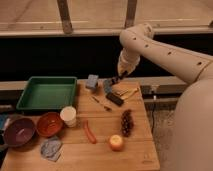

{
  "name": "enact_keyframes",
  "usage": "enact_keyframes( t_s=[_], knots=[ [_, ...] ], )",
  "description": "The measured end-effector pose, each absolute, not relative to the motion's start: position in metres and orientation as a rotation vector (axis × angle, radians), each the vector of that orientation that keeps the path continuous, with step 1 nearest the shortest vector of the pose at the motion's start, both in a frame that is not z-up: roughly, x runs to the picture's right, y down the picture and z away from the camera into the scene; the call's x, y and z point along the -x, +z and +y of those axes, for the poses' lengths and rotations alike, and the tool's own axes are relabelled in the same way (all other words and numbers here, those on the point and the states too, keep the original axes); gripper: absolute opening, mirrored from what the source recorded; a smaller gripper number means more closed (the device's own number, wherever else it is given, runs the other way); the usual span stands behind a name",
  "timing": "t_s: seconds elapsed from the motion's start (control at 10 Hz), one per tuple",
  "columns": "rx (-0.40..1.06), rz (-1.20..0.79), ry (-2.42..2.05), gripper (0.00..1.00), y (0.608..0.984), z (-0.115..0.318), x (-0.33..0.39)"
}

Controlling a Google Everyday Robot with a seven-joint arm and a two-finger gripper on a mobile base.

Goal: Place brush in plastic cup

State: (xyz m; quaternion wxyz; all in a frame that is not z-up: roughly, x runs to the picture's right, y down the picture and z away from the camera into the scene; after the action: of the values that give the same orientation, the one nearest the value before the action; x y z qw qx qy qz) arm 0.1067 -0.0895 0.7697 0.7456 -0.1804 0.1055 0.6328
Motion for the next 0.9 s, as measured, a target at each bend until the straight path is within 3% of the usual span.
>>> enact_keyframes(
  t_s=[0.9],
  knots=[
    [0.441, 0.229, 1.363, 0.0, 0.789, -0.083, -0.086]
  ],
)
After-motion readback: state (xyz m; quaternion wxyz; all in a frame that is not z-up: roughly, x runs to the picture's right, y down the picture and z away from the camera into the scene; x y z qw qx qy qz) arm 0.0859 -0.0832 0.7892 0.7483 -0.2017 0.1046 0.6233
